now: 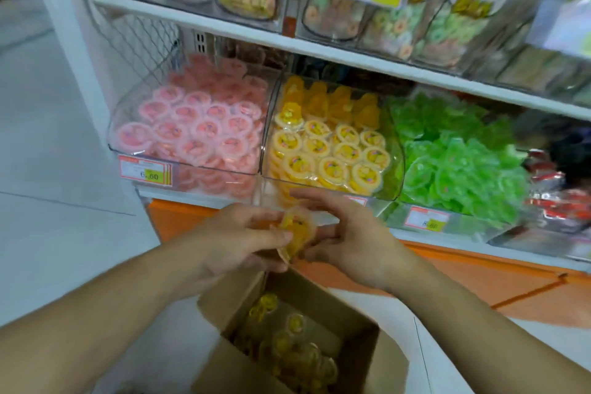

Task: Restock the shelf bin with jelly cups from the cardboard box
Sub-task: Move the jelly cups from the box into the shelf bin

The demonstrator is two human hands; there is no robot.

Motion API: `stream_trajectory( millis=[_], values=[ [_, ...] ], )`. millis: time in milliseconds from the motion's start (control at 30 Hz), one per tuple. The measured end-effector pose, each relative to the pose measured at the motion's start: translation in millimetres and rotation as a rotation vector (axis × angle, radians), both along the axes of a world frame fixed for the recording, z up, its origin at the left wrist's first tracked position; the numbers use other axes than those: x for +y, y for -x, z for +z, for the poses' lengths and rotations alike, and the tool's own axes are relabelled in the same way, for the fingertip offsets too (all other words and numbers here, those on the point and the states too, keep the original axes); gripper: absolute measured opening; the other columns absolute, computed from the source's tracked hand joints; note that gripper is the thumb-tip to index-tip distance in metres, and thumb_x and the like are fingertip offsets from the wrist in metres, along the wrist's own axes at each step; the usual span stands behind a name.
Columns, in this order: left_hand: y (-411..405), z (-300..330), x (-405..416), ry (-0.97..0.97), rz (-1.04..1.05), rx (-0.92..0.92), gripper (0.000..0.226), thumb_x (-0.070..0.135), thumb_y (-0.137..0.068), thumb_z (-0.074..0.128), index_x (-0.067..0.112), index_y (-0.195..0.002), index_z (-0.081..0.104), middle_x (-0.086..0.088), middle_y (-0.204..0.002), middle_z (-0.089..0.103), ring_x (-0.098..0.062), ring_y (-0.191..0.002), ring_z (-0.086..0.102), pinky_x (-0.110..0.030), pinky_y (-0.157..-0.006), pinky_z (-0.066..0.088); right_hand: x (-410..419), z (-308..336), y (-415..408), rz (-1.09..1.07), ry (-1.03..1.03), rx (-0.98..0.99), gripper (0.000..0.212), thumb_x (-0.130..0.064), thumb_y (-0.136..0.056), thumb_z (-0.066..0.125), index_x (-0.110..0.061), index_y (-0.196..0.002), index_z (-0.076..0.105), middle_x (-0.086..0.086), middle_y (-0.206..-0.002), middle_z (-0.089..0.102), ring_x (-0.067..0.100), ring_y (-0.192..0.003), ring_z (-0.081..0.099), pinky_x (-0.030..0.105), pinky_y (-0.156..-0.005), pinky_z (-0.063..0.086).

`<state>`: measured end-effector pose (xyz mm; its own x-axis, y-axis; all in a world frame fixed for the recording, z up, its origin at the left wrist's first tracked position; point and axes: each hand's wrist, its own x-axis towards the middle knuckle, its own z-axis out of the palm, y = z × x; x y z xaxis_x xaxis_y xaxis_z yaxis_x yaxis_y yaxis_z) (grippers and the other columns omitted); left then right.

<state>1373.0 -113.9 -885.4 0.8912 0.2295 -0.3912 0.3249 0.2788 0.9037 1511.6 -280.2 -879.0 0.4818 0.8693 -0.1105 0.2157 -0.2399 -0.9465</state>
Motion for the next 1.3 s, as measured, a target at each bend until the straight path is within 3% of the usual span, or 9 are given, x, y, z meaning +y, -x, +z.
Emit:
stream_trajectory(
  millis=[100,267,400,533,600,767,933,1133,1300],
  values=[
    [3,29,-1,0.108,0.052,-0.055,0.042,0.012,-0.083,0.077,0.001,-0.123,0.07,-0.027,-0.114,0.073,-0.036,-0.097,0.074,-0.039,-0.074,0.064,-11,24,-5,-0.039,-0.131,0.048,0.087,0.028,-0.076,0.072,-0.027,-0.142,0.058,0.001,-0.13,0.068,0.039,-0.078,0.076,0.038,-0.072,0.062],
    [-3,58,-3,0.223,-0.013,-0.18,0.033,0.015,-0.091,0.065,0.003,-0.121,0.075,-0.032,-0.117,0.071,-0.039,-0.1,0.071,-0.032,-0.065,0.058,-16,34,-15,-0.095,-0.269,0.079,0.058,0.013,-0.081,0.078,-0.016,-0.13,0.066,0.004,-0.128,0.073,0.026,-0.065,0.066,0.022,-0.05,0.048],
    [-22,65,5,0.212,0.01,-0.2,0.035,0.019,-0.092,0.065,0.003,-0.121,0.075,-0.028,-0.118,0.072,-0.039,-0.102,0.071,-0.03,-0.064,0.056,-8,31,-30,-0.122,-0.358,0.123,0.052,0.001,-0.082,0.078,-0.012,-0.131,0.067,0.013,-0.125,0.073,0.033,-0.083,0.072,0.035,-0.054,0.05],
    [-42,68,16,0.095,0.127,-0.2,0.038,0.02,-0.085,0.074,0.006,-0.121,0.074,-0.021,-0.113,0.076,-0.042,-0.111,0.07,-0.038,-0.079,0.057,4,34,-49,-0.189,-0.405,0.141,0.041,-0.004,-0.089,0.076,-0.009,-0.129,0.07,0.02,-0.119,0.072,0.041,-0.084,0.071,0.042,-0.067,0.057],
    [-49,70,21,-0.014,0.221,-0.19,0.041,0.024,-0.077,0.08,0.014,-0.116,0.077,-0.013,-0.104,0.079,-0.042,-0.099,0.074,-0.046,-0.085,0.058,13,39,-57,-0.251,-0.389,0.115,0.035,-0.011,-0.091,0.074,-0.012,-0.125,0.073,0.019,-0.105,0.073,0.035,-0.088,0.072,0.043,-0.071,0.06],
    [-68,71,36,0.007,0.4,-0.21,0.029,0.016,-0.085,0.081,0.012,-0.114,0.075,-0.022,-0.107,0.076,-0.033,-0.081,0.075,-0.032,-0.07,0.061,53,43,-96,-0.477,-0.234,-0.208,0.018,-0.016,-0.093,0.077,-0.022,-0.108,0.07,-0.005,-0.077,0.058,0.02,-0.076,0.062,0.049,-0.069,0.057],
    [-75,63,45,0.053,0.421,-0.223,0.027,0.011,-0.086,0.079,0.007,-0.113,0.075,-0.027,-0.107,0.075,-0.042,-0.096,0.075,-0.033,-0.071,0.064,90,42,-130,-0.54,0.093,-0.689,0.028,-0.034,-0.086,0.083,-0.023,-0.107,0.067,-0.005,-0.09,0.069,0.019,-0.087,0.065,0.04,-0.079,0.055],
    [-71,58,50,-0.001,0.403,-0.229,0.036,0.019,-0.074,0.084,0.013,-0.108,0.079,-0.032,-0.115,0.067,-0.026,-0.077,0.074,-0.032,-0.073,0.062,106,38,-130,-0.448,0.164,-0.84,0.038,-0.025,-0.09,0.08,-0.03,-0.127,0.072,-0.003,-0.117,0.075,0.023,-0.114,0.066,0.03,-0.094,0.053],
    [-72,54,52,-0.021,0.378,-0.245,0.048,0.027,-0.065,0.085,0.014,-0.111,0.078,-0.021,-0.104,0.076,-0.026,-0.084,0.075,-0.031,-0.075,0.061,104,39,-130,-0.462,0.173,-0.845,0.04,-0.03,-0.089,0.081,-0.028,-0.126,0.07,-0.005,-0.112,0.074,0.021,-0.109,0.067,0.031,-0.091,0.055]
  ],
)
